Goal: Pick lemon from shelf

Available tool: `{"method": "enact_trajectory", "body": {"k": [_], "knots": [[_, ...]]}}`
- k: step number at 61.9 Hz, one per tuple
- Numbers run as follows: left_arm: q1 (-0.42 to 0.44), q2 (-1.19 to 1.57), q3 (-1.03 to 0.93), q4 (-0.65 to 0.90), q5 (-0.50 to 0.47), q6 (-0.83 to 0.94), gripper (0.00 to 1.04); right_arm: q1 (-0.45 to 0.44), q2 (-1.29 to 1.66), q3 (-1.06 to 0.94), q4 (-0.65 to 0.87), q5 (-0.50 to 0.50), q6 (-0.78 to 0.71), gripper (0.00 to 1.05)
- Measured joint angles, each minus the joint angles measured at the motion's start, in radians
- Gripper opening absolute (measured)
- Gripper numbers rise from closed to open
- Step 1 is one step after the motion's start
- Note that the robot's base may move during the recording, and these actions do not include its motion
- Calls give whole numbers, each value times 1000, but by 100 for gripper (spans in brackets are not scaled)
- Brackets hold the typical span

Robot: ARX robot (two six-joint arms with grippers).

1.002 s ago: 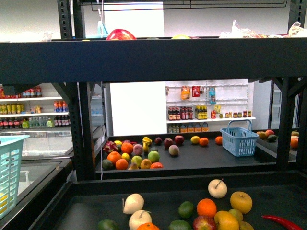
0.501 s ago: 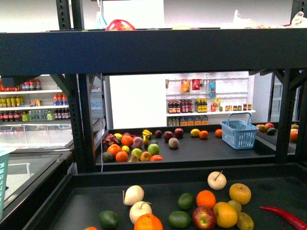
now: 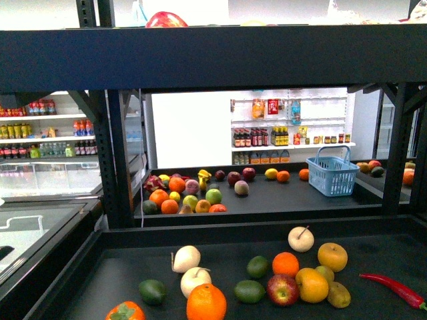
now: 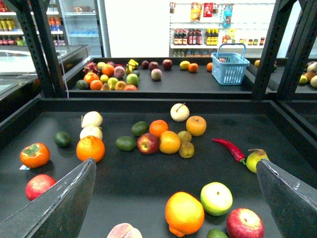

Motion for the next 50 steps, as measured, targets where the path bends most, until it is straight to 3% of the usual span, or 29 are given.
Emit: {"method": "enact_trajectory", "body": {"k": [4,11,26,50], "knots": [[3,-1,-8,-11,0,2,80,0,0,0,0,0,0,97],[8,-15,-23,-56,5,21,98,0,0,0,0,0,0,97],[32,-111,-35,-145,8,56,97,0,0,0,0,0,0,97],[56,-382,-102,-636,36,349,97,0,0,0,0,0,0,97]]}}
